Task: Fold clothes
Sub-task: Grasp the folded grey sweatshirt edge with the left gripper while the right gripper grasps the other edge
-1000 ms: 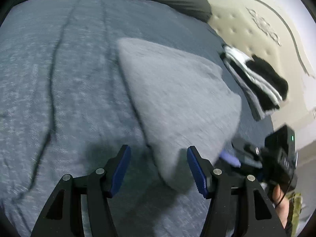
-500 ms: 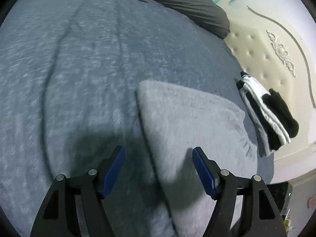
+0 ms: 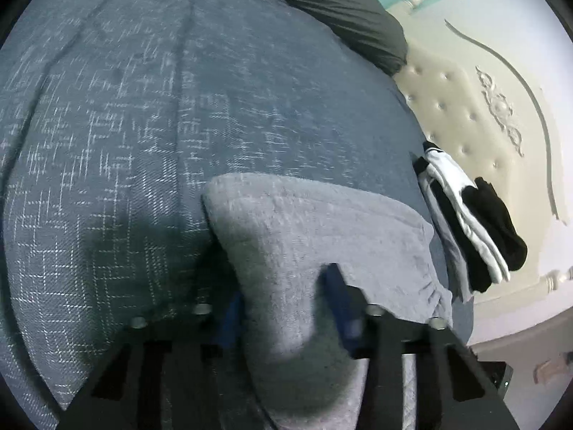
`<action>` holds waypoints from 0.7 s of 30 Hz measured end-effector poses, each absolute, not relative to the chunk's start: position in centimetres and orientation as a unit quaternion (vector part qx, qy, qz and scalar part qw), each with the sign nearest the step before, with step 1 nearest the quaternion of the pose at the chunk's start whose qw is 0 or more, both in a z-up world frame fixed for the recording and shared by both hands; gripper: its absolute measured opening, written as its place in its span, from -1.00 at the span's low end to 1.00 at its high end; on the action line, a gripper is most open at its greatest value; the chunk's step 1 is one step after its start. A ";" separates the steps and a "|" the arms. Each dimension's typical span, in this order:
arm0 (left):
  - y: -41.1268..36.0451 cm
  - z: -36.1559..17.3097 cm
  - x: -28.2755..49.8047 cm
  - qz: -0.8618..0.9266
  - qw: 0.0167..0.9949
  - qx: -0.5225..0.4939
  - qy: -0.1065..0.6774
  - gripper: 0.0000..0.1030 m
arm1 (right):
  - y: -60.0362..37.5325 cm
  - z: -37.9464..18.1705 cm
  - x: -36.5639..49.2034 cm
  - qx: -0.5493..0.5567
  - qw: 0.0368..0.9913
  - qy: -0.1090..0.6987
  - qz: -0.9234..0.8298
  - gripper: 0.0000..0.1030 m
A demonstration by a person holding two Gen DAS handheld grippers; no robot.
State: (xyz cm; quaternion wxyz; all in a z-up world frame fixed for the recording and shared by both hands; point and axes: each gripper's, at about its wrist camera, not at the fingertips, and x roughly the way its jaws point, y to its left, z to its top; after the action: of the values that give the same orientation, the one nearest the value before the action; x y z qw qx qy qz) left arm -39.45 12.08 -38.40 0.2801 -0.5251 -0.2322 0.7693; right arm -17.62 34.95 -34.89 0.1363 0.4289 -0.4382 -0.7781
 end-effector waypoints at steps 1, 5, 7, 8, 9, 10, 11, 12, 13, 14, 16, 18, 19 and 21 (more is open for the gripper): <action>12.0 -38.1 -39.4 0.769 0.283 -0.524 -0.232 -0.48 | 35.0 -34.8 -17.4 0.429 0.138 -0.436 -0.779 0.67; 12.0 -36.8 -38.8 0.770 0.296 -0.519 -0.224 -0.65 | 35.0 -34.7 -16.8 0.429 0.143 -0.429 -0.782 0.67; 11.9 -36.1 -38.4 0.774 0.298 -0.513 -0.223 -0.67 | 35.0 -34.7 -16.8 0.429 0.143 -0.425 -0.784 0.65; 11.9 -35.8 -38.2 0.775 0.298 -0.510 -0.223 -0.68 | 35.0 -34.7 -16.8 0.429 0.143 -0.423 -0.785 0.60; 11.9 -35.4 -38.0 0.778 0.298 -0.508 -0.220 -0.68 | 35.0 -34.7 -16.8 0.429 0.144 -0.421 -0.786 0.57; 11.8 -35.0 -37.5 0.781 0.297 -0.505 -0.218 -0.69 | 35.0 -34.7 -16.8 0.429 0.144 -0.419 -0.787 0.51; 11.7 -34.7 -37.2 0.782 0.297 -0.502 -0.220 -0.69 | 35.0 -34.7 -16.7 0.429 0.144 -0.418 -0.788 0.42; 11.5 -34.2 -36.7 0.784 0.299 -0.498 -0.221 -0.70 | 35.0 -34.7 -16.7 0.429 0.144 -0.416 -0.789 0.37; 11.7 -33.9 -36.5 0.785 0.300 -0.495 -0.221 -0.70 | 35.1 -34.6 -16.6 0.427 0.145 -0.413 -0.791 0.23; 11.6 -33.5 -36.2 0.787 0.299 -0.492 -0.220 -0.70 | 35.2 -34.6 -16.5 0.426 0.146 -0.411 -0.793 0.09; 11.0 -32.7 -35.4 0.790 0.299 -0.488 -0.221 -0.70 | 35.3 -34.4 -16.4 0.428 0.152 -0.403 -0.795 -0.10; 10.1 -32.1 -34.5 0.795 0.294 -0.483 -0.220 -0.71 | 35.3 -33.9 -16.2 0.425 0.162 -0.400 -0.796 -0.19; 9.6 -31.7 -33.9 0.796 0.292 -0.480 -0.224 -0.71 | 35.3 -33.7 -16.2 0.423 0.171 -0.402 -0.794 -0.22; 8.4 -31.1 -32.7 0.800 0.290 -0.474 -0.226 -0.71 | 35.3 -33.3 -16.1 0.421 0.185 -0.403 -0.791 -0.25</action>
State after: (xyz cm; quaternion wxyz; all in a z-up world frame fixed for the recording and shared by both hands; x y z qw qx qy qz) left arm -32.69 8.43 -31.07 0.2896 -0.4738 -0.2260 0.8003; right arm -16.12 35.27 -33.28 0.1851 0.4209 -0.4035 -0.7911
